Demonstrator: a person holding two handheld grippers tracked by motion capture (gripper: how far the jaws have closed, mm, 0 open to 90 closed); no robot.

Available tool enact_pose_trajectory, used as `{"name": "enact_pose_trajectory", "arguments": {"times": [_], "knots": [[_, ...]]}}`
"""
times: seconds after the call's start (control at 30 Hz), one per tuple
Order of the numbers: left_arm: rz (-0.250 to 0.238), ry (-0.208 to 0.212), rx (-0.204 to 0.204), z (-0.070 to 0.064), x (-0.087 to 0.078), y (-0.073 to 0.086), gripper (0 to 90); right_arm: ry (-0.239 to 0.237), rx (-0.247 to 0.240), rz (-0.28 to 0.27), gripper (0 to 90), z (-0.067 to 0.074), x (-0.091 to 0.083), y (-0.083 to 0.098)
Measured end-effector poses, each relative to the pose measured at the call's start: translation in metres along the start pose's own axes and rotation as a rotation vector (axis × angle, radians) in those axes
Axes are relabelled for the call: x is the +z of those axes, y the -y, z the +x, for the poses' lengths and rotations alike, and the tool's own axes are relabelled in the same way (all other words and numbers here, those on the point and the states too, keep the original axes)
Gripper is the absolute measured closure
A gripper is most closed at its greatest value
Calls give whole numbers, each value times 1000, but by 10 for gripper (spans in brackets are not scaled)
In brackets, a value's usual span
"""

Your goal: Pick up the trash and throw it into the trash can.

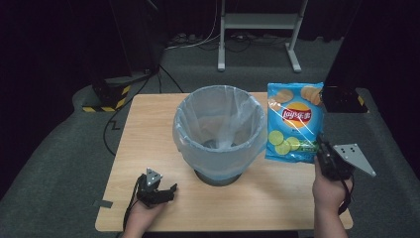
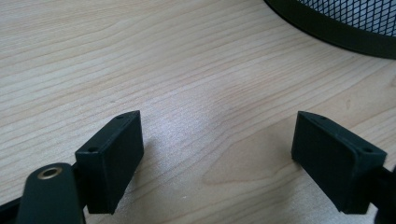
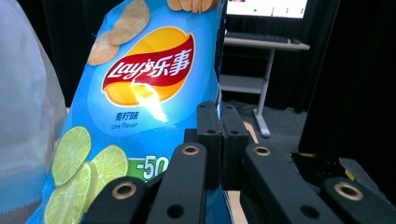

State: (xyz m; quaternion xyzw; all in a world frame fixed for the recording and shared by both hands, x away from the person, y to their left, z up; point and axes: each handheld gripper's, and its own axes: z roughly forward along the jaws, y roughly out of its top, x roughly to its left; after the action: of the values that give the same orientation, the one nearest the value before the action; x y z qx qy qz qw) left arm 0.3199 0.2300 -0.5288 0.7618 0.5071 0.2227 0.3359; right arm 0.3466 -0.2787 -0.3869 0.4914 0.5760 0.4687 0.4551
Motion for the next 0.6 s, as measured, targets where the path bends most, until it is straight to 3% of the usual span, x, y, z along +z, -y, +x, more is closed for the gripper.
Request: {"name": "enact_pose_trajectory", "arguments": {"times": [0.6], "knots": [[0,-1,-1,0,0,0,169,24,50,-163,896,-2,-19,-45]]}}
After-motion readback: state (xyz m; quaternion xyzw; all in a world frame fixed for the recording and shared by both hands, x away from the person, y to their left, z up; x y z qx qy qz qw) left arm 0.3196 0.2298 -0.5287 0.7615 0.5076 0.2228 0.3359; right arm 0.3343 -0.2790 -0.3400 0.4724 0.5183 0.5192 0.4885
